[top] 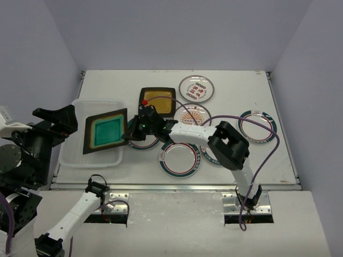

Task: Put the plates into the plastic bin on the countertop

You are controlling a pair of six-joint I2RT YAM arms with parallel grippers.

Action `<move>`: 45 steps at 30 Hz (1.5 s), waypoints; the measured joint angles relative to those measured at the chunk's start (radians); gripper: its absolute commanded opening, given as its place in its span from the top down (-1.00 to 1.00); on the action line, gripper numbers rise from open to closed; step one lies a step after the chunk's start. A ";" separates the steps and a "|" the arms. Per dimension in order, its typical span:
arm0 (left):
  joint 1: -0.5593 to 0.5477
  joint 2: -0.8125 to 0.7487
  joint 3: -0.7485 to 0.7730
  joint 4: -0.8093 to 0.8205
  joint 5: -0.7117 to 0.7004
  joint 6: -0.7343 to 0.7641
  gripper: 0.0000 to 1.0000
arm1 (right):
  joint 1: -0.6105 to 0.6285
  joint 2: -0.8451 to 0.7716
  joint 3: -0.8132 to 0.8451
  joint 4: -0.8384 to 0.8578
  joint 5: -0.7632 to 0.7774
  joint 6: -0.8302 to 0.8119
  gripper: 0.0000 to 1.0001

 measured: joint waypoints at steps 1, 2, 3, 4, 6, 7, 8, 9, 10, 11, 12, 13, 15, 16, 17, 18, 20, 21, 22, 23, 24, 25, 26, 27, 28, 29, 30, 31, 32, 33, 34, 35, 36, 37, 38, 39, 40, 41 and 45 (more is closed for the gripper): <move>0.000 -0.001 -0.012 -0.009 0.001 0.002 -1.00 | 0.009 0.036 0.049 -0.016 0.020 -0.001 1.00; 0.000 -0.001 -0.024 -0.021 0.003 0.005 -1.00 | 0.017 0.064 0.090 -0.031 0.043 0.008 1.00; 0.000 -0.001 -0.031 -0.035 0.006 0.008 -1.00 | 0.023 0.084 0.122 -0.040 0.062 0.009 1.00; 0.000 0.003 -0.035 -0.051 0.008 0.010 -1.00 | 0.027 0.098 0.146 -0.050 0.079 0.011 1.00; 0.000 0.011 -0.038 -0.075 0.010 0.012 -1.00 | 0.036 0.127 0.200 -0.089 0.109 0.013 1.00; 0.000 0.012 -0.038 -0.084 0.009 0.012 -1.00 | 0.040 0.149 0.241 -0.118 0.120 0.011 1.00; 0.000 0.012 -0.038 -0.092 0.009 0.012 -1.00 | 0.042 0.172 0.283 -0.137 0.128 0.011 1.00; 0.000 0.007 -0.042 -0.095 0.008 0.012 -1.00 | 0.045 0.197 0.320 -0.151 0.139 0.009 1.00; 0.000 -0.001 -0.046 -0.099 0.008 0.013 -1.00 | 0.047 0.221 0.352 -0.161 0.149 0.008 1.00; 0.000 -0.010 -0.049 -0.102 0.008 0.014 -1.00 | 0.049 0.239 0.373 -0.164 0.157 0.009 1.00; 0.000 -0.018 -0.050 -0.104 0.007 0.015 -1.00 | 0.051 0.251 0.385 -0.166 0.163 0.009 1.00; 0.000 -0.026 -0.051 -0.107 0.007 0.016 -1.00 | 0.053 0.264 0.397 -0.167 0.169 0.008 1.00; 0.000 -0.029 -0.039 -0.117 0.007 0.018 -1.00 | 0.057 0.285 0.422 -0.185 0.173 0.019 1.00; 0.000 -0.029 -0.039 -0.116 0.004 0.018 -1.00 | 0.060 0.306 0.457 -0.205 0.177 0.022 1.00; 0.000 -0.029 -0.038 -0.115 0.001 0.018 -1.00 | 0.063 0.326 0.492 -0.224 0.180 0.025 1.00; 0.000 -0.030 -0.043 -0.111 0.000 0.018 -1.00 | 0.068 0.351 0.529 -0.234 0.186 0.029 1.00; 0.000 -0.035 -0.069 -0.102 -0.003 0.019 -1.00 | 0.077 0.381 0.571 -0.237 0.198 0.039 1.00; 0.000 -0.035 -0.081 -0.103 -0.001 0.019 -1.00 | 0.083 0.384 0.574 -0.236 0.204 0.043 1.00; 0.000 -0.034 -0.089 -0.106 0.002 0.020 -1.00 | 0.087 0.384 0.574 -0.238 0.210 0.045 1.00; 0.000 -0.028 -0.090 -0.112 0.006 0.023 -1.00 | 0.092 0.384 0.574 -0.244 0.217 0.048 1.00; 0.000 -0.021 -0.086 -0.114 0.009 0.025 -1.00 | 0.096 0.384 0.574 -0.248 0.223 0.054 1.00; 0.000 -0.012 -0.079 -0.117 0.010 0.027 -1.00 | 0.100 0.384 0.574 -0.250 0.229 0.060 1.00; 0.000 -0.005 -0.072 -0.116 0.011 0.030 -1.00 | 0.102 0.384 0.575 -0.253 0.235 0.064 0.95; 0.000 -0.001 -0.068 -0.113 0.012 0.032 -1.00 | 0.103 0.385 0.580 -0.262 0.240 0.066 0.81; 0.000 -0.001 -0.068 -0.112 0.013 0.033 -1.00 | 0.105 0.386 0.587 -0.273 0.241 0.068 0.60; 0.000 -0.001 -0.068 -0.112 0.013 0.034 -1.00 | 0.106 0.387 0.593 -0.281 0.241 0.069 0.43; 0.000 -0.003 -0.068 -0.112 0.014 0.034 -1.00 | 0.107 0.387 0.598 -0.280 0.240 0.071 0.33; 0.000 -0.004 -0.068 -0.112 0.014 0.034 -1.00 | 0.107 0.387 0.604 -0.278 0.240 0.074 0.23; 0.000 -0.005 -0.068 -0.113 0.014 0.034 -1.00 | 0.107 0.387 0.612 -0.279 0.242 0.077 0.07; 0.000 -0.007 -0.068 -0.113 0.013 0.034 -1.00 | 0.107 0.387 0.617 -0.275 0.244 0.079 0.04; 0.000 -0.009 -0.068 -0.114 0.013 0.034 -1.00 | 0.107 0.387 0.621 -0.268 0.246 0.081 -0.05; 0.000 -0.011 -0.069 -0.116 0.012 0.034 -1.00 | 0.107 0.387 0.627 -0.265 0.249 0.081 -0.15; 0.000 -0.014 -0.069 -0.118 0.011 0.033 -1.00 | 0.107 0.387 0.631 -0.262 0.252 0.079 -0.19; 0.000 -0.019 -0.071 -0.119 0.010 0.033 -1.00 | 0.107 0.387 0.635 -0.261 0.255 0.083 -0.21; 0.000 -0.025 -0.075 -0.119 0.008 0.033 -1.00 | 0.107 0.387 0.642 -0.263 0.257 0.086 -0.26; 0.000 -0.031 -0.080 -0.120 0.006 0.032 -1.00 | 0.107 0.387 0.651 -0.266 0.259 0.084 -0.33; 0.000 -0.036 -0.085 -0.122 0.004 0.032 -1.00 | 0.108 0.387 0.659 -0.271 0.263 0.081 -0.36; 0.000 -0.039 -0.092 -0.123 0.001 0.031 -1.00 | 0.109 0.387 0.667 -0.279 0.264 0.080 -0.40; 0.000 -0.032 -0.109 -0.134 -0.004 0.026 -1.00 | 0.113 0.364 0.653 -0.299 0.284 0.073 -0.48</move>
